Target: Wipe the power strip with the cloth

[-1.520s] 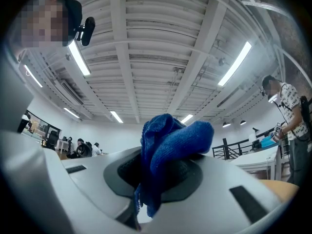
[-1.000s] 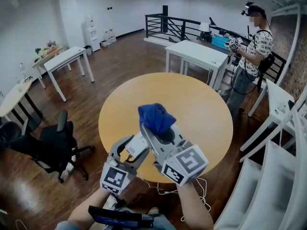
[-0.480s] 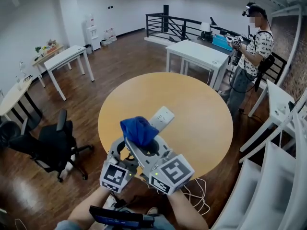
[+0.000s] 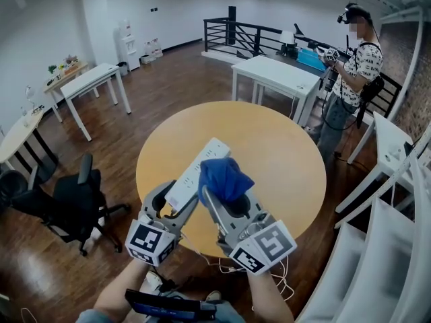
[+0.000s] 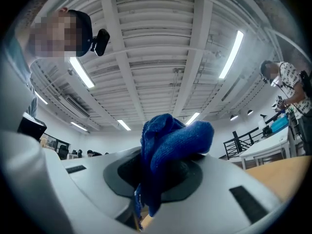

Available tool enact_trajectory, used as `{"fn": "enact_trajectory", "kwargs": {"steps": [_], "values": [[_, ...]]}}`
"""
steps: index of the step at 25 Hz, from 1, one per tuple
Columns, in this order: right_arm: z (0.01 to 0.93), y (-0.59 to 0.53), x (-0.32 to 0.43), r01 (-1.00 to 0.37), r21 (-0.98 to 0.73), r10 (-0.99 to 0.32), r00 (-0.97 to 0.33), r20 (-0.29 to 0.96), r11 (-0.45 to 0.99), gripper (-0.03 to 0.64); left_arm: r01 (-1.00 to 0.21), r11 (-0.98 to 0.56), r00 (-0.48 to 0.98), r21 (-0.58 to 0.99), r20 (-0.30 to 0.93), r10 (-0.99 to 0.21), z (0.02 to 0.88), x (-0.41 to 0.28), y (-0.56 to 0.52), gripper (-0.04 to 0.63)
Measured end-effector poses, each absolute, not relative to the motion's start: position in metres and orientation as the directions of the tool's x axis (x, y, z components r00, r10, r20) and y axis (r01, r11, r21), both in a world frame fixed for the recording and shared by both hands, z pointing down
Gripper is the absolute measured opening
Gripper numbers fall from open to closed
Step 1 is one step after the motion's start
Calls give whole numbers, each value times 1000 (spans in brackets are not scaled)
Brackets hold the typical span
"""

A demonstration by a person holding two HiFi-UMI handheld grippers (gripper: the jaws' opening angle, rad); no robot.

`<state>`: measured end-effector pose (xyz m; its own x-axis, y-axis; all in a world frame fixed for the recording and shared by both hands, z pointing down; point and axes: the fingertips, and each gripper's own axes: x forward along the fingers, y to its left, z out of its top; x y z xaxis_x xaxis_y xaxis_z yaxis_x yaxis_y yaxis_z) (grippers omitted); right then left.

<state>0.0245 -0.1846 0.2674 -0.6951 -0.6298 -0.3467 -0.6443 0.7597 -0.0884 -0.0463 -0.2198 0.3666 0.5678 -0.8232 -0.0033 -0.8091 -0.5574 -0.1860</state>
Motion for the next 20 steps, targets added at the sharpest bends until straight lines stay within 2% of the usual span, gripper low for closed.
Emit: {"fn": "enact_trajectory", "kwargs": {"steps": [7, 20], "values": [[283, -180, 19, -633, -92, -624, -712, -322, 769, 67, -802, -570, 581, -179, -12, -814, 365, -42, -214, 285], [251, -198, 62, -694, -56, -665, -659, -350, 717, 67, -777, -601, 614, -187, -11, -790, 351, -40, -196, 284]]}}
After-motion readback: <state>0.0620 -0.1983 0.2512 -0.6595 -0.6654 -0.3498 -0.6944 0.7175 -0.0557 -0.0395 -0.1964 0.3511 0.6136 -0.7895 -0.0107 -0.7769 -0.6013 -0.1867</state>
